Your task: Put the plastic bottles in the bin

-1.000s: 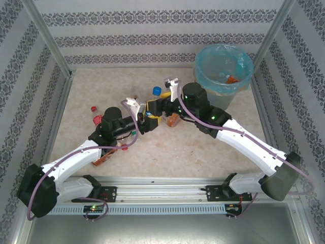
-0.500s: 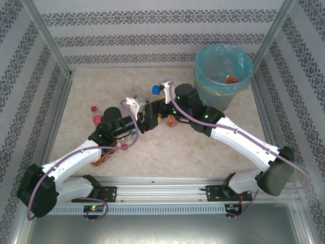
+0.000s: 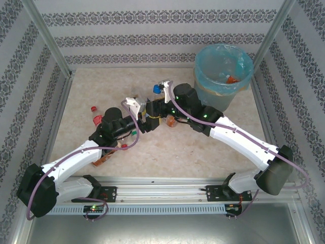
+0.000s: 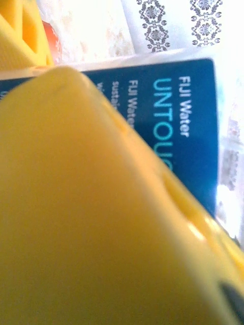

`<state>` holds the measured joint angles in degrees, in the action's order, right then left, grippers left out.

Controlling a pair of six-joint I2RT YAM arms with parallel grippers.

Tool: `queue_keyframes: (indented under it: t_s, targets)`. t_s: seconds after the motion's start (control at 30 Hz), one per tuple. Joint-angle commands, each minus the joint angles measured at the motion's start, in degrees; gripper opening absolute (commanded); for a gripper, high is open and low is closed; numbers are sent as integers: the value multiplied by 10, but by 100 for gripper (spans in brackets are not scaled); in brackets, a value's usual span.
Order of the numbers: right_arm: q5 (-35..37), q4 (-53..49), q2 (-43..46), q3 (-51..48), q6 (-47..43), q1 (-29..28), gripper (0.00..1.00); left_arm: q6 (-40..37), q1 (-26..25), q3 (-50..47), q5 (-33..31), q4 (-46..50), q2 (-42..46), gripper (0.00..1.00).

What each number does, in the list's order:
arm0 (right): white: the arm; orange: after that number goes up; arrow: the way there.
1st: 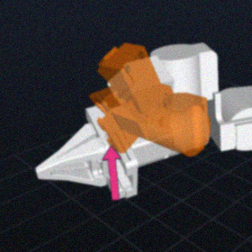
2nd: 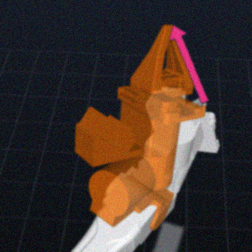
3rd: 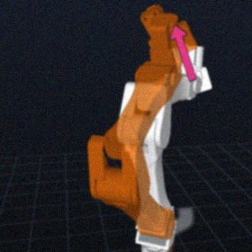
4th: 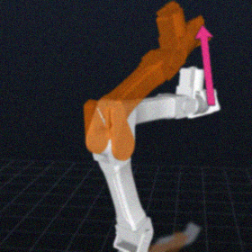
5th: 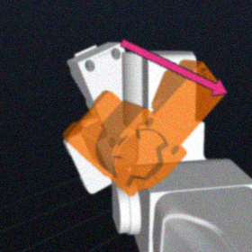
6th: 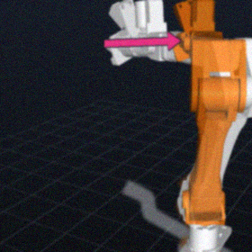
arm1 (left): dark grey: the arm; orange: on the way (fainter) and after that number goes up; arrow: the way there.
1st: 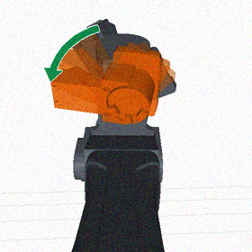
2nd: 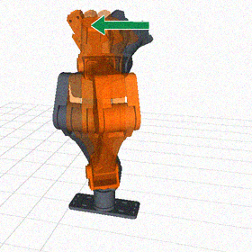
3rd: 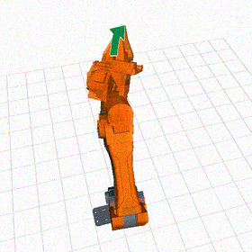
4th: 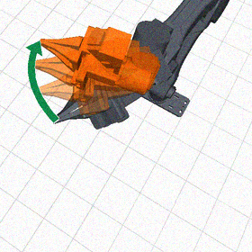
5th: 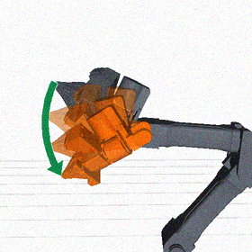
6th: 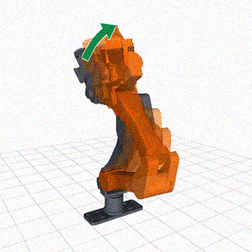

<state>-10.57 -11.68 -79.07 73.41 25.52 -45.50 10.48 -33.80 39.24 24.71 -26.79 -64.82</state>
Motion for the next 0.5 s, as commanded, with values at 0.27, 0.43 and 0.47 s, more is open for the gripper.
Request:
queue_keyframes:
  t_s: [0.27,0.43,0.47]
  targets:
    - [11,12,29,-3,30,29,44,-5,-7,-6,-5,-53,7,82]
    - [14,6,41,-1,20,55,43,-8,-7,-11,-5,-55,9,100]
    - [14,5,43,1,17,61,43,-9,-7,-12,-8,-57,11,100]
